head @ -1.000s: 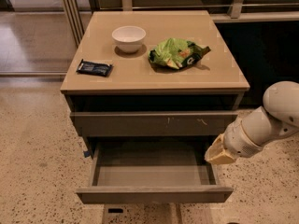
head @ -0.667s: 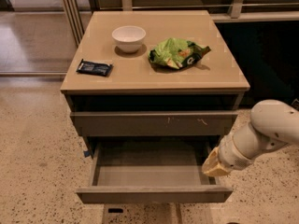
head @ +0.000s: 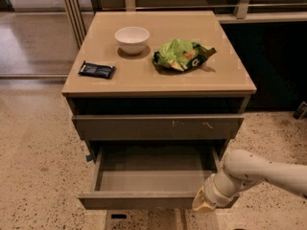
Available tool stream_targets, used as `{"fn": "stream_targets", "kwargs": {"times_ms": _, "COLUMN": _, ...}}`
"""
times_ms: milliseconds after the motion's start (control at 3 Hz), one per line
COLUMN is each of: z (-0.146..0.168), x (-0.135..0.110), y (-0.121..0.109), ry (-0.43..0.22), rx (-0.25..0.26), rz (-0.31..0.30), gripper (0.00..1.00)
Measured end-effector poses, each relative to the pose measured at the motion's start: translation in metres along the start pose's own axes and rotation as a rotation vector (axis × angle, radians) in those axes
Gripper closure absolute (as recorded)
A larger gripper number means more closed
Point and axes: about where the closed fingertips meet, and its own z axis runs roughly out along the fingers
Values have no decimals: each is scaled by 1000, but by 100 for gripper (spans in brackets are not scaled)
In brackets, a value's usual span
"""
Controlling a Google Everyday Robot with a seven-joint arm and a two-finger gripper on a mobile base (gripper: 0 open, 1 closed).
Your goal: Close middle drawer
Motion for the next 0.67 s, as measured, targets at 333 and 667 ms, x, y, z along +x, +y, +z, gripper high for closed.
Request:
{"fn": "stream_targets", "kwargs": {"times_ms": 333, "z": 25, "x": 6, "y": 9, "ry": -19, "rx": -42, "rz": 19, "gripper": 100}}
{"fn": "stream_targets", "kwargs": {"times_ms": 667, "z": 20, "x": 4, "y": 8, "ry": -15, "rx": -35, "rz": 15, "gripper": 100}}
